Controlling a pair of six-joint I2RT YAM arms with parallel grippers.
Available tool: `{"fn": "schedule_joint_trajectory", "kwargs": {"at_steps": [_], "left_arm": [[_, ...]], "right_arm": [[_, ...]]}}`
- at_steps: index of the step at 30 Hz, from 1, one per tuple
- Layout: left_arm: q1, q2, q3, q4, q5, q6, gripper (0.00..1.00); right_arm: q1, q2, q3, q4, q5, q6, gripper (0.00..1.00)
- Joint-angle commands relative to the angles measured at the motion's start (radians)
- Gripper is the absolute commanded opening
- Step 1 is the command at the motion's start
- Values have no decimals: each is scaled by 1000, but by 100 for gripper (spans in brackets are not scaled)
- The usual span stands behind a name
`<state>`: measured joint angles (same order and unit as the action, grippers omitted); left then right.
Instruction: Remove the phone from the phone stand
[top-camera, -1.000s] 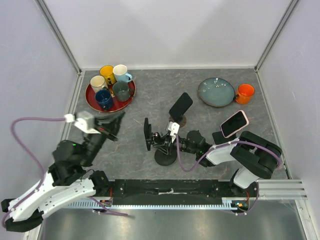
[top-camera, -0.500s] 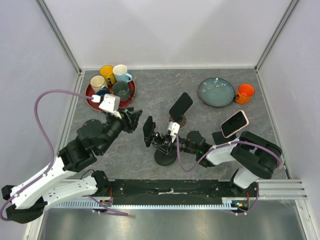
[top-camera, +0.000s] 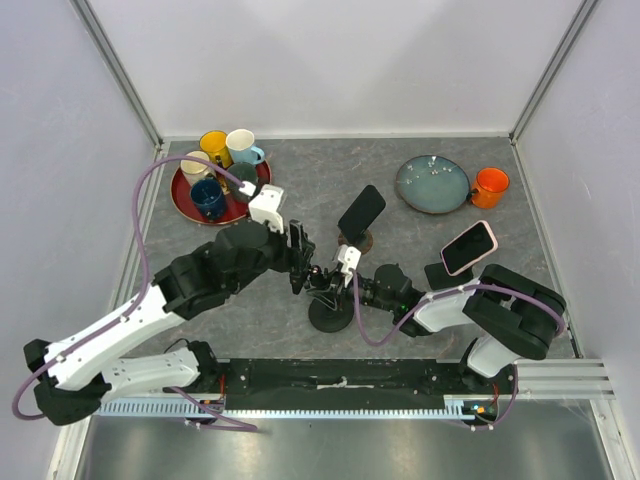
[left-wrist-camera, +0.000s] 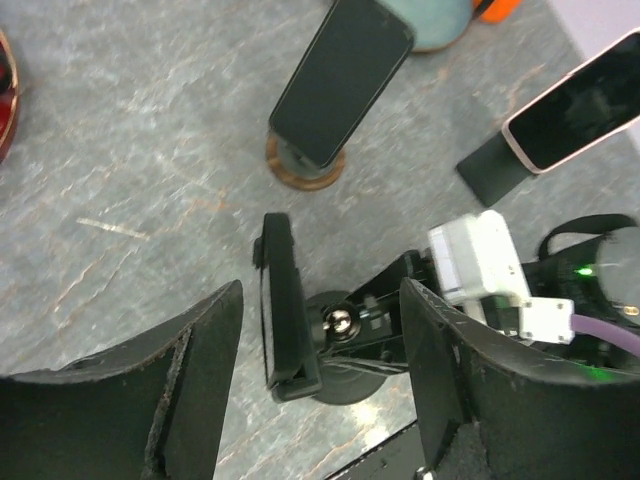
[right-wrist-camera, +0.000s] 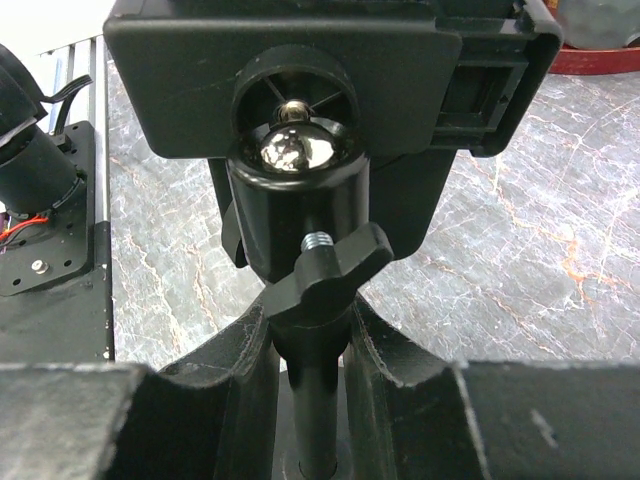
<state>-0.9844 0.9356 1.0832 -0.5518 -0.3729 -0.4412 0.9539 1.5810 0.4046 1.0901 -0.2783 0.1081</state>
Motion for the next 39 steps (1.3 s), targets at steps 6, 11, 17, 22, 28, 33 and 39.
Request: {"fn": "schedule_joint_trajectory", "kwargs": {"at_steps": [6, 11, 17, 22, 28, 33, 39], "left_arm": [[-14, 112, 21, -92, -124, -65, 62], [-14, 135, 23, -85, -195, -57, 30], [-13, 141, 34, -65, -238, -28, 2], [0, 126, 64, -63, -300, 31, 2], [73, 74, 138, -27, -354, 136, 2], [144, 55, 169, 0, -345, 194, 2], [185, 25, 152, 24, -333, 206, 2]], "right_arm": [[13, 1, -27, -101, 57, -21, 0], [17, -1, -30, -102, 59, -25, 0], [20, -3, -32, -101, 56, -27, 0], [23, -1, -33, -102, 47, -33, 0], [40, 16, -7, -137, 50, -53, 0], [45, 17, -7, -145, 51, -58, 0], [46, 20, 0, -150, 50, -58, 0]]}}
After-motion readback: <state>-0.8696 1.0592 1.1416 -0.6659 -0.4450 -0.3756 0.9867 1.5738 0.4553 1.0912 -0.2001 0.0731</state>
